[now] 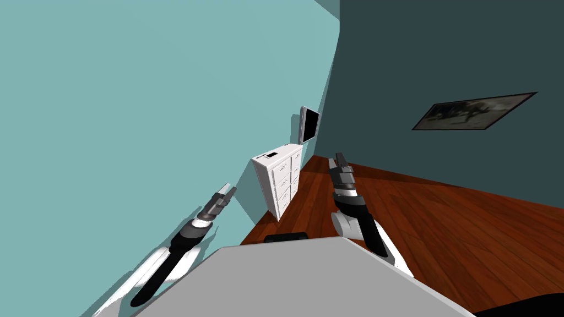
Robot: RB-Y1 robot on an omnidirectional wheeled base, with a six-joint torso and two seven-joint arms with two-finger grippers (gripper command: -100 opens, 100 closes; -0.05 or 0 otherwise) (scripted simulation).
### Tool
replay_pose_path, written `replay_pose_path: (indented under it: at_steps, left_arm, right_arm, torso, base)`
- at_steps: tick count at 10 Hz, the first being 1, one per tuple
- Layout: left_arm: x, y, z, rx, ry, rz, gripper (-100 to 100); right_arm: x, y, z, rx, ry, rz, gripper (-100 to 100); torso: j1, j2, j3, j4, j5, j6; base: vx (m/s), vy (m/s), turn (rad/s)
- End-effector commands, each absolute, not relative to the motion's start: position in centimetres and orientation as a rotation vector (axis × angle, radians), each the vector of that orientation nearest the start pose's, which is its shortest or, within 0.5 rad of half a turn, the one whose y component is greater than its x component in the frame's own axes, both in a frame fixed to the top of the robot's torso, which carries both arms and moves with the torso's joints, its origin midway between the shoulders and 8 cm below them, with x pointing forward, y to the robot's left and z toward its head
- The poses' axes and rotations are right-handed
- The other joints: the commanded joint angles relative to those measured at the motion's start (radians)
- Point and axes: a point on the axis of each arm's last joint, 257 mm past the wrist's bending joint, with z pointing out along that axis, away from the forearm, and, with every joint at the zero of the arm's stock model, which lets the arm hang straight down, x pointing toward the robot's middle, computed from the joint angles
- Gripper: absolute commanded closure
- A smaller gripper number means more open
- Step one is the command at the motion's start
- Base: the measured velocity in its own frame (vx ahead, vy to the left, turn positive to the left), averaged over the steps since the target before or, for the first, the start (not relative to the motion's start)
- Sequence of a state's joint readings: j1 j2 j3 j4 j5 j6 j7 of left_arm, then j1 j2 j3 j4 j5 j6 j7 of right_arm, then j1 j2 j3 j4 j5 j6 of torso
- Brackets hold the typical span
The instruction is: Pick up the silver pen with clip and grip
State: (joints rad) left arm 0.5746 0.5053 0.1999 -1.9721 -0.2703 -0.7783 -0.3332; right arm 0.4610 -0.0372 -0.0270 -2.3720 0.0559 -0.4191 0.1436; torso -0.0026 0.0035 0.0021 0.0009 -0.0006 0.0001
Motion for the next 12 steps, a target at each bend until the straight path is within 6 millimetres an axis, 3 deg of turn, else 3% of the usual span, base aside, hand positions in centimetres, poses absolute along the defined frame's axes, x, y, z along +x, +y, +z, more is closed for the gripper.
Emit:
replay_pose_path:
  at_steps: [1,12]
  left_arm:
    - [33.6,30.7,-8.6,0.188,1.21,-0.585,-100]
    - [33.1,35.1,-11.2,0.713,1.281,-0.214,-100]
  right_arm:
    - [34.0,-27.1,6.2,0.502,0.666,1.126,0]
    - [34.0,-27.1,6.2,0.502,0.666,1.126,0]
  torso:
    - [0.0,0.0,0.0,0.0,0.0,0.0]
    - [0.0,-0.002,-0.001,0.0,0.0,0.0]
  base:
    - [-0.044,-0.047,0.001]
    - [-0.028,-0.031,-0.005]
